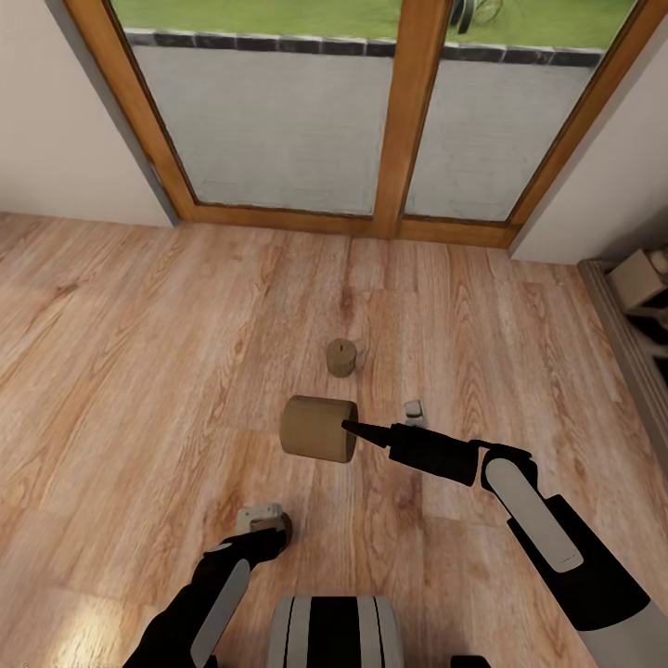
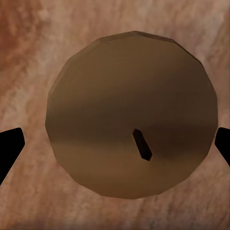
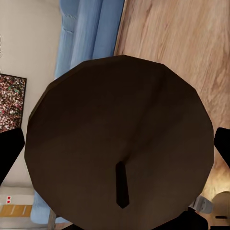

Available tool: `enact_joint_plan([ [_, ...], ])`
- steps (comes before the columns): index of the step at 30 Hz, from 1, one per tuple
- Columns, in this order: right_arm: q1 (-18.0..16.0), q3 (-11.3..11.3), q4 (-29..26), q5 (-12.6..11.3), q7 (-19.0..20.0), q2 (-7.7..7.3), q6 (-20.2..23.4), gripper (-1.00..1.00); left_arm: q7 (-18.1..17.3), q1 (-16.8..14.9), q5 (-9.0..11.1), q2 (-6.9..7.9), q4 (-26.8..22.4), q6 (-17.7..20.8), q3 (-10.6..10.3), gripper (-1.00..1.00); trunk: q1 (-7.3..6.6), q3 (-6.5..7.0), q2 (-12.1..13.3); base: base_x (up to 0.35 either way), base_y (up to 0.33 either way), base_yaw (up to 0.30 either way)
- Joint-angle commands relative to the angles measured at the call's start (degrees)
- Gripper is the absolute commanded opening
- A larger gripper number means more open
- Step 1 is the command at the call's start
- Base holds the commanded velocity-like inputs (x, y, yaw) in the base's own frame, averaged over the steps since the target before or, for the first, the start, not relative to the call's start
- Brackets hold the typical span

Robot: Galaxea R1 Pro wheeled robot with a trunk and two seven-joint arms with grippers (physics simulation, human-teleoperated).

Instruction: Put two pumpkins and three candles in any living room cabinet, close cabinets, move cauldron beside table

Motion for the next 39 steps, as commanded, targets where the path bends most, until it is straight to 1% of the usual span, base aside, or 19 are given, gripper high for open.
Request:
enact_joint_plan([
  [1, 0.0, 0.0, 0.0, -0.1, 0.1, -0.03, 0.1, -1.00, 0.6, 0.0, 0.6, 0.02, -0.1, 0.1, -0.1, 1.00, -0.01, -0.03, 0.0, 0.000, 0.000, 0.000],
  [6, 0.0, 0.0, 0.0, -0.1, 0.1, -0.06, 0.1, -1.00, 0.6, 0.0, 0.6, 0.02, -0.1, 0.1, -0.1, 1.00, -0.01, -0.03, 0.0, 0.000, 0.000, 0.000],
  [11, 0.0, 0.0, 0.0, -0.1, 0.1, -0.04, 0.1, -1.00, 0.5, 0.0, 0.6, 0.02, -0.1, 0.1, -0.1, 1.00, 0.12, -1.14, -0.1, 0.000, 0.000, 0.000],
  [19, 0.0, 0.0, 0.0, -0.1, 0.1, -0.03, 0.1, -1.00, 0.5, 0.0, 0.7, 0.02, -0.1, 0.1, -0.1, 1.00, 0.12, -1.14, -0.1, 0.000, 0.000, 0.000],
  [21, 0.0, 0.0, 0.0, 0.0, 0.1, -0.03, 0.1, -1.00, 0.5, 0.0, 0.7, 0.02, -0.1, 0.1, -0.3, 1.00, 0.17, -1.58, -0.1, 0.000, 0.000, 0.000],
  [26, 0.0, 0.0, 0.0, 1.0, 0.1, 0.04, 0.1, -1.00, 0.5, 0.0, 0.8, 0.02, -0.1, 0.1, -0.6, 1.00, 0.17, -1.58, -0.1, 0.000, 0.000, 0.000],
  [36, 0.0, 0.0, 0.1, 1.1, 0.1, 0.05, 0.1, -1.00, 0.5, 0.0, 0.9, 0.02, -0.1, 0.2, -0.7, 1.00, 0.17, -1.58, -0.1, 0.000, 0.000, 0.000],
  [39, 0.0, 0.0, 0.1, 1.1, 0.1, 0.05, 0.1, -1.00, 0.5, 0.0, 0.9, 0.02, -0.1, 0.1, -0.7, 1.00, 0.17, -1.58, -0.1, 0.000, -0.121, 0.000],
])
